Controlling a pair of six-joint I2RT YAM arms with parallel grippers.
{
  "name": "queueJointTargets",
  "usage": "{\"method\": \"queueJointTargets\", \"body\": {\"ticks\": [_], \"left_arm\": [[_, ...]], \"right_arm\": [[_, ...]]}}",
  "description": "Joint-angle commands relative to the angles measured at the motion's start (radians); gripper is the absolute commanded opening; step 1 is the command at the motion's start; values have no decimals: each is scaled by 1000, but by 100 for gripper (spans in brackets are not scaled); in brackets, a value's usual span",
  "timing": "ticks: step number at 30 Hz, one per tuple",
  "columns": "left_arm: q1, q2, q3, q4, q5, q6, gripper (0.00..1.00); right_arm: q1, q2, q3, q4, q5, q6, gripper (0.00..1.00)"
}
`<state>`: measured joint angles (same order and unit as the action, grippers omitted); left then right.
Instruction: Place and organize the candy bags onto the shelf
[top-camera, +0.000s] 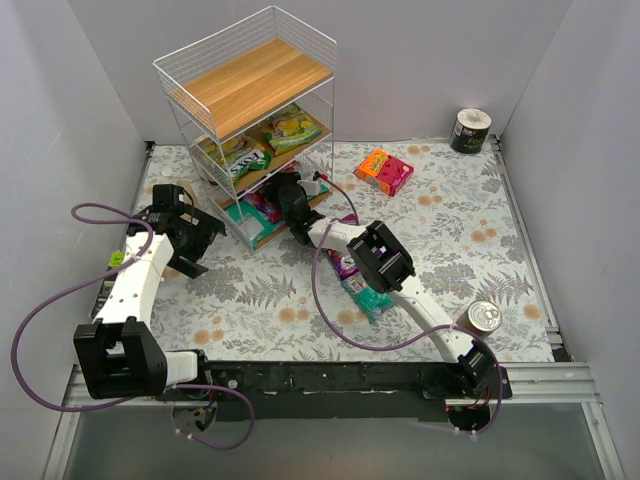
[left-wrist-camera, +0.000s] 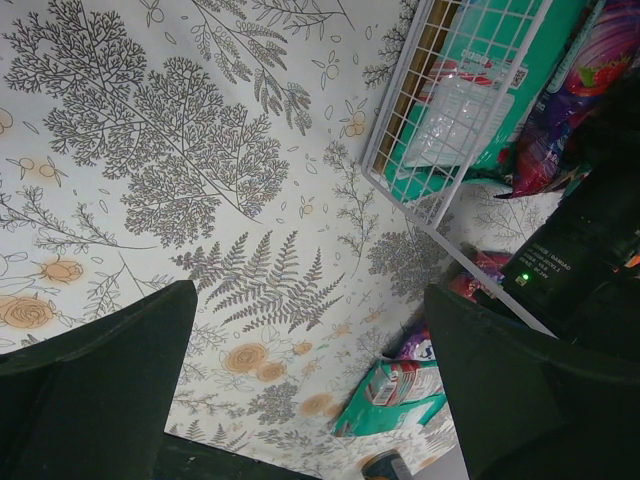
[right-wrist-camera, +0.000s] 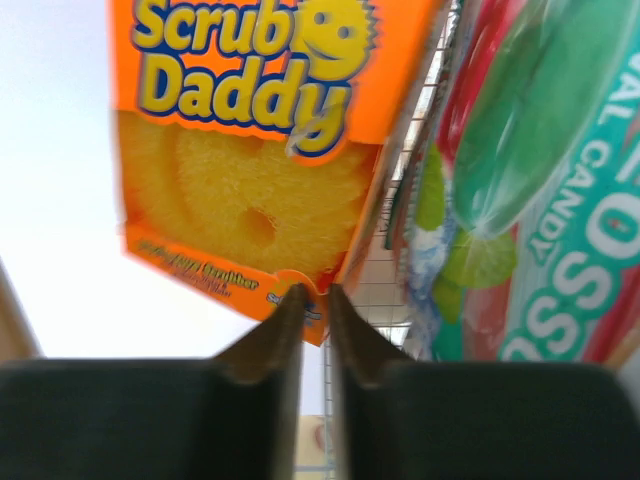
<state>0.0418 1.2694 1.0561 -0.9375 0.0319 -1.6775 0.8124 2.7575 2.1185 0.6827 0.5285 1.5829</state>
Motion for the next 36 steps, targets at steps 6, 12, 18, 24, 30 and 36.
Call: {"method": "queueJointTargets", "body": {"ticks": [6,12,18,24,30,36], "left_arm": [[-3,-5,28,11,-12,21,98],[-2,-10,18,14,-9,21,98],[-3,-15,12,14,-6,21,98],[-5,-12,8,19,-3,21,98],[-5,-10,10,17,-9,22,98],[-5,-10,7,16,-12,25,98]], "right_arm": [[-16,-13,-49,124,2,-66,1],[-21,-39,-88,202,4,-95,1],[-32,-53,-89,170,14,-81,38],[-41,-30,-57,132,34,-21,40],[-42,-10,-5,60,24,22,40],[-44,-3,9,37,-12,-4,42]]}}
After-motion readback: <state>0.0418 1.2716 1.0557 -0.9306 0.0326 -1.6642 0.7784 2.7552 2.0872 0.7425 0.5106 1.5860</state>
